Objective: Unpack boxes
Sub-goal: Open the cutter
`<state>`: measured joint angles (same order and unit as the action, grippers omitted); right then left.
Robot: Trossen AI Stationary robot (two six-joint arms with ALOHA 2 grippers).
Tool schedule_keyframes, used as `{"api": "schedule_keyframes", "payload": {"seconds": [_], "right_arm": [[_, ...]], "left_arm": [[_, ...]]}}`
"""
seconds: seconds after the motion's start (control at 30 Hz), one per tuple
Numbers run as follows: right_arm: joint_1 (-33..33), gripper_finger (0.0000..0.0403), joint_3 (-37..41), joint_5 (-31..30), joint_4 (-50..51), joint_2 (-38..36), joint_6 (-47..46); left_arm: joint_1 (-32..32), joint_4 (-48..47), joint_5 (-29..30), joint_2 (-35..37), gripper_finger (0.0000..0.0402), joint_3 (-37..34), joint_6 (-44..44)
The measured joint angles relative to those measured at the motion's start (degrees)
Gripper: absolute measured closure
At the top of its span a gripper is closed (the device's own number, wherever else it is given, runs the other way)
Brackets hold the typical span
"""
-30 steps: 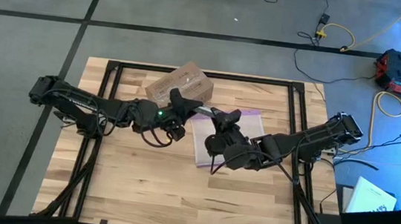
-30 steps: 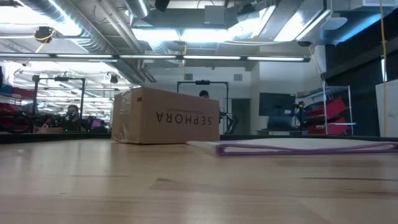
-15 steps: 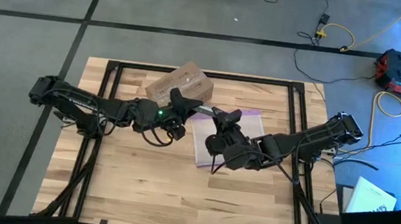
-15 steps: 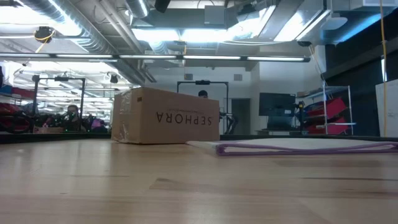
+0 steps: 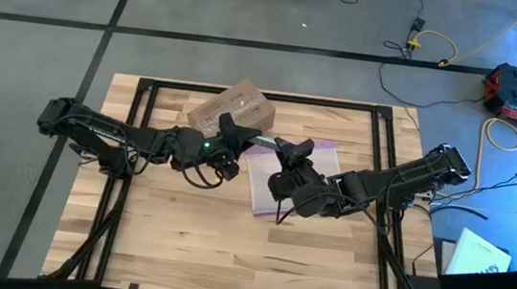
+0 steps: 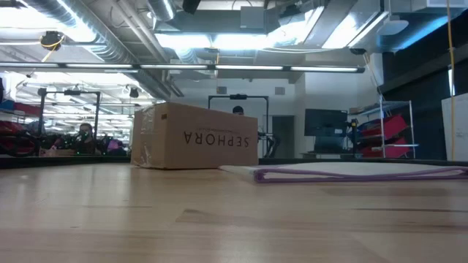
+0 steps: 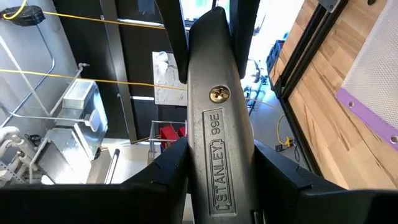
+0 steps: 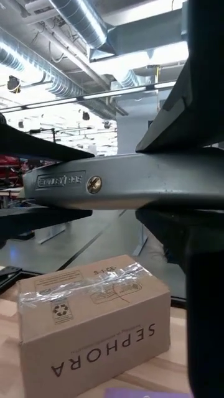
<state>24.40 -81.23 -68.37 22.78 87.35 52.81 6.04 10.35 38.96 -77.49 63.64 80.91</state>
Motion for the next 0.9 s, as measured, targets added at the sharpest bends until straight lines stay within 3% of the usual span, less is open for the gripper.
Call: {"api": "schedule_keyframes", "payload": {"seconds": [0.27, 0.3, 0.4, 0.5, 0.9], "right_arm": [[-2.6, 0.0294, 0.0, 5.7, -1.0, -2.8, 0.1], [-3.0, 0.0286, 0.0, 6.6, -1.6, -3.4, 0.1], [-3.5, 0.0229, -0.1, 3.0, -2.8, -4.6, -0.4], [-3.5, 0.0189, -0.1, 3.6, -3.0, -4.6, -0.7], [-3.8, 0.0172, 0.1, 13.2, -6.1, -5.1, -1.4]], "left_arm": [[-0.1, 2.8, 2.1, 0.0, 0.028, -0.1, 0.4], [-0.1, 3.0, 2.2, 0.0, 0.028, 0.0, 0.5], [-0.6, 1.1, 13.2, 0.8, 0.0281, -0.4, 0.5], [-1.6, 1.5, 15.2, 0.7, 0.0281, -0.1, 0.2], [-2.8, 2.1, 12.8, 0.9, 0.0281, -0.2, 0.4]]}}
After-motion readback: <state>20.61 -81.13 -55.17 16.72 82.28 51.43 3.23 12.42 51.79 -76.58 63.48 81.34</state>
